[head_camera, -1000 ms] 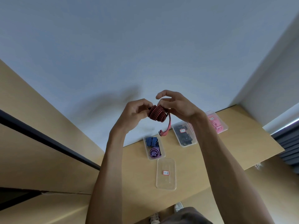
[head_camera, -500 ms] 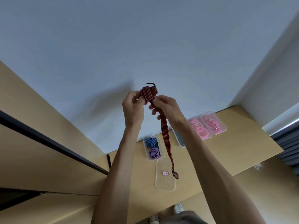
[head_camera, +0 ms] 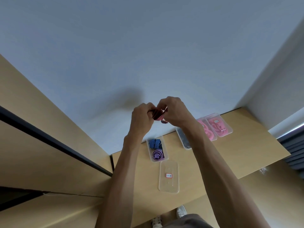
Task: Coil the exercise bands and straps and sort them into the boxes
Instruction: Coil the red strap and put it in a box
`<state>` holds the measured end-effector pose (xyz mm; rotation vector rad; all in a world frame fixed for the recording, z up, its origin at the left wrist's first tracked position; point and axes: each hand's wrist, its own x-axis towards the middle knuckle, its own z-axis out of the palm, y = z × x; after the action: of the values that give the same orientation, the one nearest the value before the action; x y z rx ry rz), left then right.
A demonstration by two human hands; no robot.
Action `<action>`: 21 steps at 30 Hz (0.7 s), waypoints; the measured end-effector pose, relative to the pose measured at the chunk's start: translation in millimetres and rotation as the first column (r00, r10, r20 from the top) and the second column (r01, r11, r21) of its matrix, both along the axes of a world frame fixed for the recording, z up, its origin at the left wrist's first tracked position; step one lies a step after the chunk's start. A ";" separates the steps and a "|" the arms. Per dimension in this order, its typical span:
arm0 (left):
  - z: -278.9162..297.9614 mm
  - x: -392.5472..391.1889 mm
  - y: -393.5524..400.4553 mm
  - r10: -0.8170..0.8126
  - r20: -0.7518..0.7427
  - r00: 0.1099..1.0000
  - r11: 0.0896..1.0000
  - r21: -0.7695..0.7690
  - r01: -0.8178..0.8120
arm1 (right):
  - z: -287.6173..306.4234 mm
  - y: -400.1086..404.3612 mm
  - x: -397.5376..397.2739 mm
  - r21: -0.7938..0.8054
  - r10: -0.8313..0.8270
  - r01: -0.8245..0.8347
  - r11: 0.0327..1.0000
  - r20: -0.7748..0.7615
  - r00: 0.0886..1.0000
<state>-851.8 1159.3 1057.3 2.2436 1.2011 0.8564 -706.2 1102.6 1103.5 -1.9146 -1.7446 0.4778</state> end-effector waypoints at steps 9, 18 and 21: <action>11.1 -20.8 5.5 -0.234 0.361 0.903 0.826 -0.417 0.380 | -8.7 0.9 30.1 0.005 0.087 -0.095 0.995 -0.444 0.892; 11.3 2.8 -4.5 0.070 0.658 0.750 0.826 -0.460 0.327 | -27.8 1.7 16.8 -0.050 -0.046 0.012 0.999 -0.766 0.641; 9.0 10.3 -3.3 0.155 0.658 0.737 0.879 -0.432 0.201 | -34.9 -2.0 8.8 -0.099 -0.085 0.016 0.995 -0.751 0.655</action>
<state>-841.6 1155.9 1066.3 1.3384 0.8832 1.0925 -697.5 1100.6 1068.6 -1.4581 -1.1066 1.1551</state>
